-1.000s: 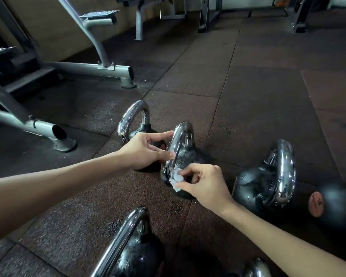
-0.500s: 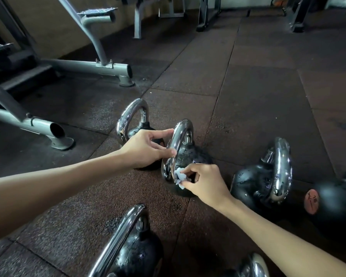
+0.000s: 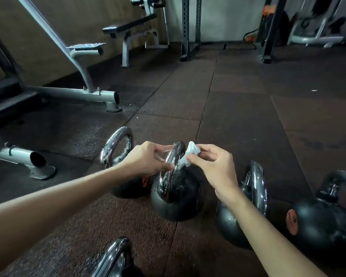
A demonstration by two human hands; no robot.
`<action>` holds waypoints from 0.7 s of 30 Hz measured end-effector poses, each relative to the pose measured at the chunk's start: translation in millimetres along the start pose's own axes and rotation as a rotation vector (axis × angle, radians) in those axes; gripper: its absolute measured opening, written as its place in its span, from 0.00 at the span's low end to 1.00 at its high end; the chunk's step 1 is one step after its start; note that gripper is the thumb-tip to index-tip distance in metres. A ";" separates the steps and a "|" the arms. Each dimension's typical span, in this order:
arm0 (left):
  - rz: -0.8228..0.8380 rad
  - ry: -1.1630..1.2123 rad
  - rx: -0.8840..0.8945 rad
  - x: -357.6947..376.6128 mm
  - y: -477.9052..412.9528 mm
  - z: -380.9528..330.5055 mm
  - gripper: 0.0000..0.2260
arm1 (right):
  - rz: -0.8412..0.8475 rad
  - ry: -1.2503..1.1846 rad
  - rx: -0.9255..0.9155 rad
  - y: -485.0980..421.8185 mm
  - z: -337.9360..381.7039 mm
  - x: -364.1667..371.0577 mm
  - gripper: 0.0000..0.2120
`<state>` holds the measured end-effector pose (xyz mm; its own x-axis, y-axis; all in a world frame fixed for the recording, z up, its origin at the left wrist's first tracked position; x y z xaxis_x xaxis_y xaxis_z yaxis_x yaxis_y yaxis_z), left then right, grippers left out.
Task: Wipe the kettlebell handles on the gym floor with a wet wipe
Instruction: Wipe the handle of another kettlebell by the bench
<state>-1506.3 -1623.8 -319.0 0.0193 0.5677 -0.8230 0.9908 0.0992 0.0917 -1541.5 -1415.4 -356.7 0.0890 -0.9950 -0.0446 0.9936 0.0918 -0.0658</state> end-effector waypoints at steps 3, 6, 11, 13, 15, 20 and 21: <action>-0.189 -0.019 0.245 -4.3 10.7 5.4 0.28 | 0.056 -0.098 0.137 -1.2 17.3 7.4 0.12; -0.223 0.063 0.333 -28.1 18.3 7.6 0.26 | 0.170 -0.266 0.257 -4.5 25.2 17.8 0.11; -0.247 0.093 0.396 -43.8 16.5 13.1 0.24 | 0.300 -0.269 0.319 -6.5 34.6 42.9 0.10; -0.283 0.134 0.406 -45.4 14.4 12.8 0.20 | 0.321 -0.257 0.336 -10.1 41.1 48.0 0.09; -0.303 0.185 0.394 -47.4 12.0 13.3 0.16 | 0.363 -0.166 0.306 -13.6 49.2 47.5 0.16; -0.294 0.218 0.315 -46.9 6.1 32.3 0.13 | 0.130 0.353 0.095 -7.3 53.2 38.3 0.24; -0.300 0.200 0.290 -47.0 3.8 38.7 0.13 | 0.082 0.525 0.058 -1.2 48.0 42.5 0.31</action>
<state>-1498.3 -1681.7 -301.6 -0.2716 0.6983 -0.6623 0.9458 0.0663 -0.3180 -1535.5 -1459.7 -310.7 0.1346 -0.8300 -0.5412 0.9884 0.1516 0.0133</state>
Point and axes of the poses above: each hand's wrist, its own y-axis away from the middle knuckle, its own x-axis out of the palm, z = x × y, the point moved 1 cm from there along -y, towards the middle knuckle, and after that the axes turned 1 degree about x, right-handed, at the moved point
